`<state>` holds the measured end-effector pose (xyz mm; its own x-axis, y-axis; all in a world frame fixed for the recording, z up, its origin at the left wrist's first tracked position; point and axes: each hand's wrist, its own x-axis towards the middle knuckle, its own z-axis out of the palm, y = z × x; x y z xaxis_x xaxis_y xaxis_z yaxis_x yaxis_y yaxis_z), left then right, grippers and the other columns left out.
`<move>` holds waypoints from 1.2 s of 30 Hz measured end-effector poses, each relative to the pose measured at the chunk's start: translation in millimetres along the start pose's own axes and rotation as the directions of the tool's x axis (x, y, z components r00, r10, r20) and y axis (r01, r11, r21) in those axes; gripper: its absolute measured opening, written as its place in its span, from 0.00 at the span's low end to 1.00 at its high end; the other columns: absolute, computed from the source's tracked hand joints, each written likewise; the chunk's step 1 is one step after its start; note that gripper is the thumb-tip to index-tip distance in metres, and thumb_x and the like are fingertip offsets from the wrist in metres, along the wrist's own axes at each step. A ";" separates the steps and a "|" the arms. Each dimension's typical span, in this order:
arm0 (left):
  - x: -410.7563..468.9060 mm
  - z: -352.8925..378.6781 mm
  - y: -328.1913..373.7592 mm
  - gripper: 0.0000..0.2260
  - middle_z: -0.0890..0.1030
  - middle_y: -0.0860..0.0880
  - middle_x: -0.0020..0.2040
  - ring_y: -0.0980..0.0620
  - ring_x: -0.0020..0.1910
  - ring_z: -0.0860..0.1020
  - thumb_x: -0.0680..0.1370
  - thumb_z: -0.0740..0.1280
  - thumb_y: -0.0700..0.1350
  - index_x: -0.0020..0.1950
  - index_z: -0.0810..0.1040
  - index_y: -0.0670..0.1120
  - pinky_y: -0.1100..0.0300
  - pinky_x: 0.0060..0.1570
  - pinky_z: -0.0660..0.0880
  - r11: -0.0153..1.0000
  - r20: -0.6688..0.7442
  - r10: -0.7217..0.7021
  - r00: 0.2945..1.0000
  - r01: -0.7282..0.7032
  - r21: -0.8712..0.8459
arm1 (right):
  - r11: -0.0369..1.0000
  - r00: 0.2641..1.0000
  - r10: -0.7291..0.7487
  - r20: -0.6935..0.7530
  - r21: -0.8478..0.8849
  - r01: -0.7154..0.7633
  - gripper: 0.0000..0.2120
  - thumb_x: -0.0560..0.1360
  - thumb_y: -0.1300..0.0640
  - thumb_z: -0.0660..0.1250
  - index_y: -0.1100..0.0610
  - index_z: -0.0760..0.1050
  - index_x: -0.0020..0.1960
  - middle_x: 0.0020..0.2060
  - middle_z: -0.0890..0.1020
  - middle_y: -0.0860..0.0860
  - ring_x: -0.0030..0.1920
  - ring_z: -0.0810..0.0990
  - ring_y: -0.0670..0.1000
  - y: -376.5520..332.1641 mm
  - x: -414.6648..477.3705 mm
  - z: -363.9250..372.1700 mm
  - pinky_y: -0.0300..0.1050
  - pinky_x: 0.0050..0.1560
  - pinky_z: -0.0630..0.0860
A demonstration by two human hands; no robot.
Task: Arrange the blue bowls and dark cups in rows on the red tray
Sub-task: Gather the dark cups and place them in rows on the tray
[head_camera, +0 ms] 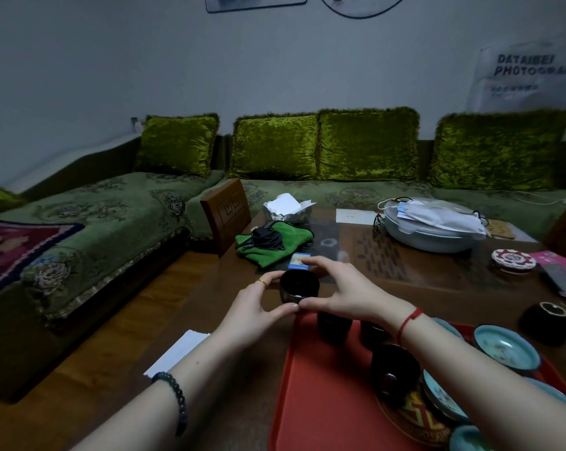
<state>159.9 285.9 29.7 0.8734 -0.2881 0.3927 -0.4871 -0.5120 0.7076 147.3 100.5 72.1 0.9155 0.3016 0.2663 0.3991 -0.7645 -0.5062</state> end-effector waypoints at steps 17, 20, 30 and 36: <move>-47.8 49.0 19.3 0.27 0.78 0.51 0.61 0.57 0.62 0.73 0.68 0.73 0.50 0.64 0.69 0.51 0.61 0.64 0.67 0.999 0.190 -0.038 0.981 0.036 0.014 | 0.994 0.995 0.090 0.033 -0.061 -0.088 0.37 0.63 0.46 0.75 0.49 0.63 0.68 0.61 0.77 0.50 0.60 0.74 0.48 21.3 -77.8 4.4 0.35 0.55 0.64; -51.7 53.1 15.1 0.27 0.78 0.52 0.61 0.58 0.62 0.74 0.68 0.73 0.50 0.64 0.69 0.50 0.64 0.63 0.67 0.999 0.219 -0.047 0.975 0.043 0.022 | 0.993 0.993 0.103 0.062 -0.056 -0.099 0.38 0.63 0.46 0.74 0.49 0.62 0.69 0.63 0.75 0.50 0.62 0.72 0.49 25.0 -81.0 10.6 0.37 0.60 0.64; -54.0 57.9 9.1 0.27 0.78 0.53 0.61 0.58 0.62 0.73 0.68 0.73 0.53 0.64 0.69 0.52 0.59 0.66 0.68 0.995 0.249 -0.081 0.965 0.064 0.074 | 0.986 0.986 0.144 0.086 -0.097 -0.136 0.38 0.63 0.43 0.73 0.45 0.59 0.69 0.59 0.76 0.51 0.60 0.71 0.51 33.2 -82.1 19.1 0.39 0.57 0.62; -53.1 54.6 10.0 0.26 0.78 0.54 0.60 0.59 0.61 0.74 0.68 0.73 0.54 0.64 0.70 0.53 0.56 0.66 0.68 0.995 0.265 -0.080 0.961 0.060 0.080 | 0.985 0.985 0.138 0.100 -0.116 -0.126 0.39 0.63 0.42 0.73 0.44 0.58 0.69 0.59 0.76 0.52 0.60 0.70 0.52 36.4 -82.3 20.9 0.43 0.61 0.62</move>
<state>108.6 251.9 -16.2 0.8774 -0.4502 0.1657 -0.4320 -0.5912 0.6810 87.5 59.8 14.6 0.9622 0.2489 0.1107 0.2721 -0.8570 -0.4376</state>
